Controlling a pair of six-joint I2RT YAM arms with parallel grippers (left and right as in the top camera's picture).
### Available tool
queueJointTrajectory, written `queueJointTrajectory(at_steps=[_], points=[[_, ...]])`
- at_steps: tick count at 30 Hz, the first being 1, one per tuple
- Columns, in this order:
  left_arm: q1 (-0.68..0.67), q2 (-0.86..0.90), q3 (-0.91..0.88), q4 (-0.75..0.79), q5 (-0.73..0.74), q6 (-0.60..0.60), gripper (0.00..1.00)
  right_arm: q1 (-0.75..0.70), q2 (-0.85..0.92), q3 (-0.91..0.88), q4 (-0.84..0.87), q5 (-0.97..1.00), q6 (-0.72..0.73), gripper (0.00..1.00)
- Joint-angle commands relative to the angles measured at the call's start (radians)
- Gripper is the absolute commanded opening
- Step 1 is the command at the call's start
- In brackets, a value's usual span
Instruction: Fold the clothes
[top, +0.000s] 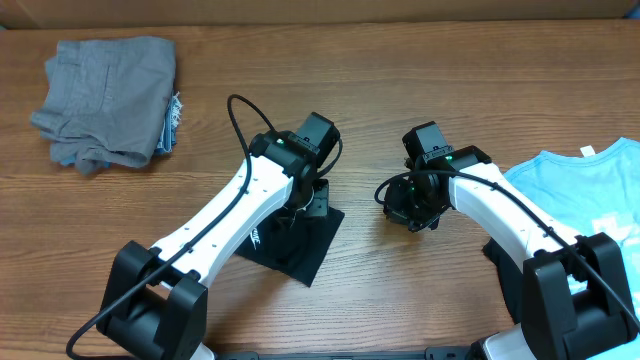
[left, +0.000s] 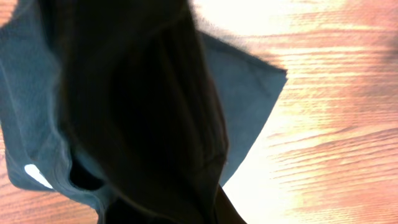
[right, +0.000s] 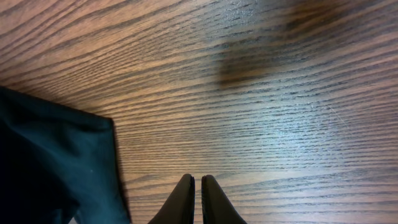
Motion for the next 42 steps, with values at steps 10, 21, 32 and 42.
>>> queueJointTrajectory(at_steps=[10,21,32,42], points=[[-0.035,0.01,-0.005,-0.056,0.02,-0.002,0.15,-0.005,-0.019,0.003,0.004,0.008,0.004,0.09],[-0.074,0.01,0.019,-0.025,0.019,-0.005,0.45,-0.005,-0.019,0.003,0.007,0.007,-0.006,0.13],[0.162,0.009,0.255,-0.289,-0.125,0.109,0.55,0.023,-0.043,0.081,0.078,-0.249,-0.293,0.39],[0.341,0.011,0.088,-0.169,-0.013,0.227,0.27,0.206,-0.01,0.076,0.182,-0.166,-0.212,0.41]])
